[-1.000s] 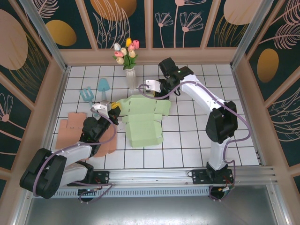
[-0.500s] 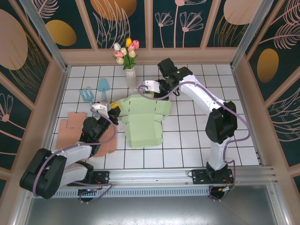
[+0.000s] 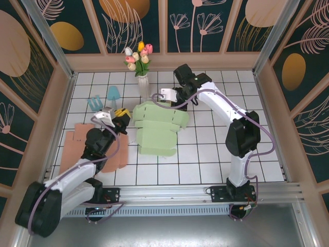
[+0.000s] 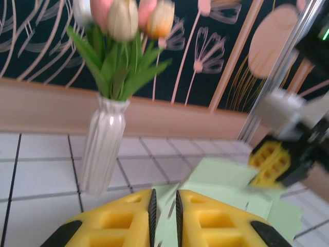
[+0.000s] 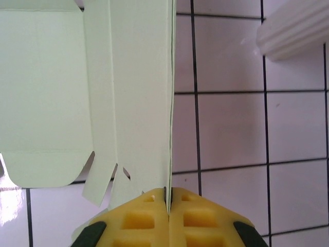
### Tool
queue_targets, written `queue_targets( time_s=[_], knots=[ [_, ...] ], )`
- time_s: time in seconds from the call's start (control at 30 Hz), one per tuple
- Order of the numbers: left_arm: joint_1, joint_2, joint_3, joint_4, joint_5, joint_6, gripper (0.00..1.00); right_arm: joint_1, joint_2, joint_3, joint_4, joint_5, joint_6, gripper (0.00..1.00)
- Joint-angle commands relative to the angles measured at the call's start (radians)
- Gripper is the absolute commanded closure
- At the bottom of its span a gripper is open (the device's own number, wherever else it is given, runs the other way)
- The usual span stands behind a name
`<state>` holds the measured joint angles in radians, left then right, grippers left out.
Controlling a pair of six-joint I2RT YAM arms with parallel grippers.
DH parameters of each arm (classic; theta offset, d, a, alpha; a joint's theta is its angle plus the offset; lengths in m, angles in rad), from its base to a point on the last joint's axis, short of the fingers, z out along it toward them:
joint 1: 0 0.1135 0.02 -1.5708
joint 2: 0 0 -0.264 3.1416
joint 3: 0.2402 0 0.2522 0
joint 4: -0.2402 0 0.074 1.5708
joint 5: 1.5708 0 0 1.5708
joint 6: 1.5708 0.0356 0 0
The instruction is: Fold the paper box
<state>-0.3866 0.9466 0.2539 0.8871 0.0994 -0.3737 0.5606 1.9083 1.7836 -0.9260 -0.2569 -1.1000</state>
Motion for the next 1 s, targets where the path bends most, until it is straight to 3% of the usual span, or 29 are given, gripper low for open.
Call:
queue_targets(
  time_s=[0.0, 0.2, 0.4, 0.57, 0.73, 0.97],
  knots=[
    [-0.009, -0.101, 0.056, -0.179, -0.026, -0.148, 0.79, -0.007, -0.007, -0.003, -0.08, 0.069, 0.07, 1.0],
    [-0.182, -0.109, 0.151, -0.385, -0.099, -0.211, 0.85, -0.055, -0.059, -0.074, -0.123, 0.07, 0.151, 1.0],
    [-0.322, 0.1, 0.257, -0.41, -0.151, -0.183, 1.0, -0.122, -0.224, -0.261, -0.059, 0.063, 0.125, 1.0],
    [-0.37, 0.284, 0.346, -0.366, -0.115, -0.184, 1.0, -0.203, -0.347, -0.357, 0.007, -0.014, 0.077, 1.0],
    [-0.397, 0.43, 0.427, -0.343, -0.084, -0.187, 1.0, -0.221, -0.35, -0.358, 0.018, -0.034, 0.06, 1.0],
    [-0.389, 0.537, 0.488, -0.377, -0.19, -0.175, 1.0, -0.217, -0.346, -0.38, 0.026, -0.048, 0.05, 1.0]
  ],
)
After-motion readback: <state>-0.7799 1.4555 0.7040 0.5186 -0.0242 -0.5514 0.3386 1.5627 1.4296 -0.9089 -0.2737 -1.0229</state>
